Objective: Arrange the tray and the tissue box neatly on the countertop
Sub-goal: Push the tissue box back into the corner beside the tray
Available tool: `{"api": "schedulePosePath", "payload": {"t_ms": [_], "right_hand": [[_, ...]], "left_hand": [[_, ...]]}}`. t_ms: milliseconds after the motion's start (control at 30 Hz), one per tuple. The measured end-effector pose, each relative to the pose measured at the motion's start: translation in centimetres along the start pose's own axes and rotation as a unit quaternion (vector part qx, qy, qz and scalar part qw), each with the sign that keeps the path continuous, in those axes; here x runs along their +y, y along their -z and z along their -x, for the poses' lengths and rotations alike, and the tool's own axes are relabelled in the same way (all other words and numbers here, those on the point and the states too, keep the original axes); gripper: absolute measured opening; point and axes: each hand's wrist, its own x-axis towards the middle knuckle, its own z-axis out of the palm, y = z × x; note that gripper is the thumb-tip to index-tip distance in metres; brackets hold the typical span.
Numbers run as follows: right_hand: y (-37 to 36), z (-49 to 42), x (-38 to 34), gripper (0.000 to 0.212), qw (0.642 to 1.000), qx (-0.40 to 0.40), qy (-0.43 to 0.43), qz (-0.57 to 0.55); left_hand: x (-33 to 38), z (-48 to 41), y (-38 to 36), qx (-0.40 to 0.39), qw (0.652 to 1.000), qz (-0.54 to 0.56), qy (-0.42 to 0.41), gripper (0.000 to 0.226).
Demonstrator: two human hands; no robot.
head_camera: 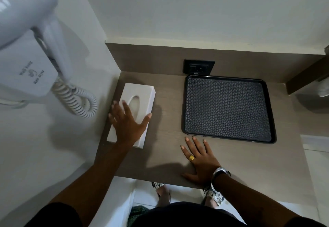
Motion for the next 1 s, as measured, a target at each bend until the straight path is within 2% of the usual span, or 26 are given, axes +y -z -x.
{"api": "schedulePosePath", "payload": {"t_ms": [100, 200, 400, 667, 1000], "right_hand": [[0.1, 0.0, 0.0, 0.101, 1.000, 0.007, 0.003, 0.001], [0.0, -0.1, 0.0, 0.100, 1.000, 0.002, 0.003, -0.002], [-0.2, -0.2, 0.0, 0.098, 1.000, -0.003, -0.001, 0.000], [-0.3, -0.3, 0.2, 0.097, 1.000, -0.013, -0.007, -0.008], [-0.6, -0.6, 0.4, 0.096, 0.999, -0.044, -0.003, -0.002]], "left_hand": [[-2.3, 0.7, 0.1, -0.005, 0.979, -0.060, -0.196, 0.113], [-4.2, 1.1, -0.3, -0.072, 0.950, -0.106, -0.285, 0.117], [-4.4, 1.2, -0.5, -0.078, 0.952, -0.116, -0.273, 0.115], [-3.9, -2.8, 0.1, -0.059, 0.971, -0.116, -0.201, 0.109], [-4.5, -8.4, -0.2, -0.039, 0.957, -0.151, -0.243, 0.102]]}}
